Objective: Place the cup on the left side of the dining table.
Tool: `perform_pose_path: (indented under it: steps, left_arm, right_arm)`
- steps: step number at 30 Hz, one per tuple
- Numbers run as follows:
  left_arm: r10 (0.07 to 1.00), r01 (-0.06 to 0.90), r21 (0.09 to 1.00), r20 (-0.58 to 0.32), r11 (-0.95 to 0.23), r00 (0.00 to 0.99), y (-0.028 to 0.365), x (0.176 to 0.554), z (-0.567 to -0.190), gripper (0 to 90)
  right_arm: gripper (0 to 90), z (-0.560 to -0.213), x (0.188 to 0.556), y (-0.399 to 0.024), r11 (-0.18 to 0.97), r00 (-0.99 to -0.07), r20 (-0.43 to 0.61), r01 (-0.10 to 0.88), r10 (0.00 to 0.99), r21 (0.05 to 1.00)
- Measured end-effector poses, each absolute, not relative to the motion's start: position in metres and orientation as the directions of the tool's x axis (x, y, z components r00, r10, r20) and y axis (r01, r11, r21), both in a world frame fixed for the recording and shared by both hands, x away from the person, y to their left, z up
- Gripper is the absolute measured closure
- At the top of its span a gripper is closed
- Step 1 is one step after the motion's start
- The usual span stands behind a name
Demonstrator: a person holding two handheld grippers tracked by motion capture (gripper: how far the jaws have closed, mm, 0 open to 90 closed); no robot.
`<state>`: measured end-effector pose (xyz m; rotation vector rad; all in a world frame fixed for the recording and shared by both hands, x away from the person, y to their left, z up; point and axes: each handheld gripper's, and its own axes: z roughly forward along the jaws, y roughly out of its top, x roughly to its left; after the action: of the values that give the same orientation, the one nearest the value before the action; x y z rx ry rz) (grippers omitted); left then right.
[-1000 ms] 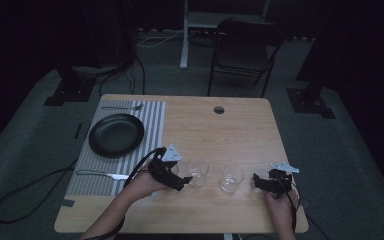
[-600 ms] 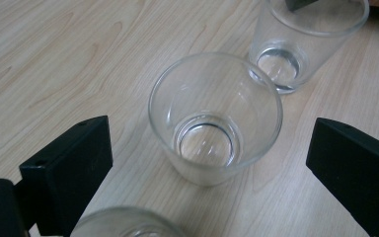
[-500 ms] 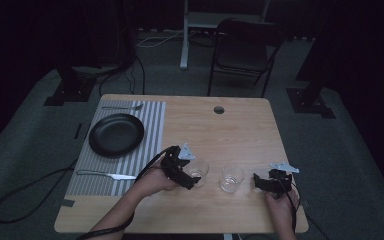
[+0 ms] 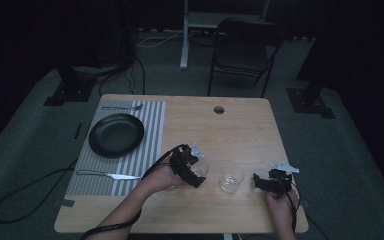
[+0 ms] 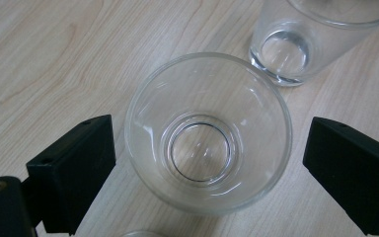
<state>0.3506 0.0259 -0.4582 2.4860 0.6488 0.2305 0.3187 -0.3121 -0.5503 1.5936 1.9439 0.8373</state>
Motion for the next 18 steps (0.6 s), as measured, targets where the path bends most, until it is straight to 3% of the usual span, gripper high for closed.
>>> perform_pose_path:
  steps: [6, 8, 18]
  left_arm:
    - [0.501, 0.422, 0.513, 0.019, -0.747, 0.865, 0.018, 0.356, -0.459, 7.4]
    - [0.503, 0.428, 0.505, 0.013, -0.749, 0.864, 0.016, 0.357, -0.460, 14.8]
    - [0.530, 0.470, 0.415, 0.036, -0.779, 0.847, 0.002, 0.361, -0.465, 16.0]
  right_arm:
    - [11.7, -0.550, 0.319, -0.312, 0.130, -0.200, 0.012, 0.681, 0.980, 0.721]
    - [11.7, -0.550, 0.319, -0.312, 0.131, -0.200, 0.012, 0.681, 0.980, 0.720]
    - [11.7, -0.550, 0.319, -0.312, 0.130, -0.200, 0.012, 0.681, 0.980, 0.720]
